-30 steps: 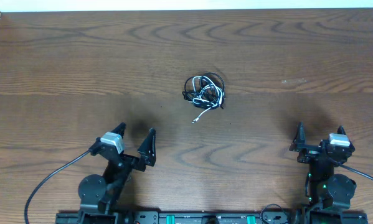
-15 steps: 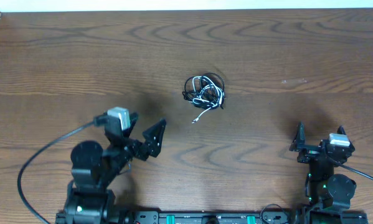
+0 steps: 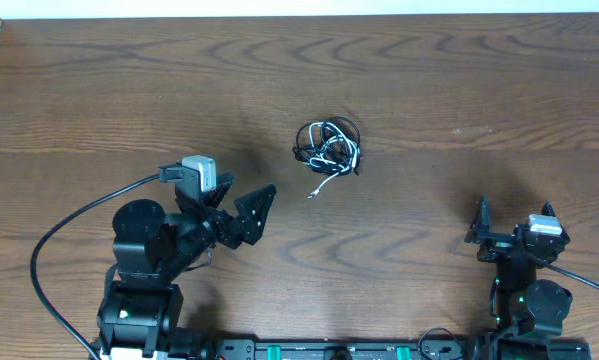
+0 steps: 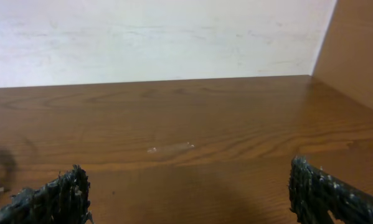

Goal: Untangle cables
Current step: 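Move the left gripper forward over the black and white cable tangle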

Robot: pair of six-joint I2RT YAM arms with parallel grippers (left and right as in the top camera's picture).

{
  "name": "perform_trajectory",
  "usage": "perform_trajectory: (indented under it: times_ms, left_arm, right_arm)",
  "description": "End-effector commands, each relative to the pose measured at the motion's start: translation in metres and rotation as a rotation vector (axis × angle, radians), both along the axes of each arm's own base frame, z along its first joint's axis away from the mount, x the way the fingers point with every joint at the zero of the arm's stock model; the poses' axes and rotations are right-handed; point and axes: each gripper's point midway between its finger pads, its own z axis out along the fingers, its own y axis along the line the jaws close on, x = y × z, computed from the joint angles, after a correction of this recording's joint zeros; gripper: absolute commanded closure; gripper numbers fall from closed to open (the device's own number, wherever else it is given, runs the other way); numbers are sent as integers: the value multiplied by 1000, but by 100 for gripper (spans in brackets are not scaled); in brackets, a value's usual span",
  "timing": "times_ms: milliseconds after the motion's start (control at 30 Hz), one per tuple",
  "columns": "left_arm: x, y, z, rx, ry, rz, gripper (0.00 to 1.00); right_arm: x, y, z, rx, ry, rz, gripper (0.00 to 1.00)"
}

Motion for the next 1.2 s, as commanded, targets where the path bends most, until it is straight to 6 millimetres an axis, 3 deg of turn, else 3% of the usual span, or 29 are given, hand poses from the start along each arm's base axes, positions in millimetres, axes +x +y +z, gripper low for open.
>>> perform_trajectory:
  times_ms: [0, 500, 767, 1167]
  left_arm:
    - [-3, -5, 18, -14, -33, -31, 5]
    - [-16, -15, 67, -35, -125, -116, 5]
    - [-24, -17, 48, -39, -25, -132, 5]
    - [-16, -10, 46, -97, 45, -44, 5]
  right_arm:
    - [0, -1, -2, 4, 5, -1, 1]
    - [0, -1, -2, 3, 5, -2, 1]
    - [0, -1, -2, 4, 5, -1, 1]
    - [0, -1, -2, 4, 6, -1, 1]
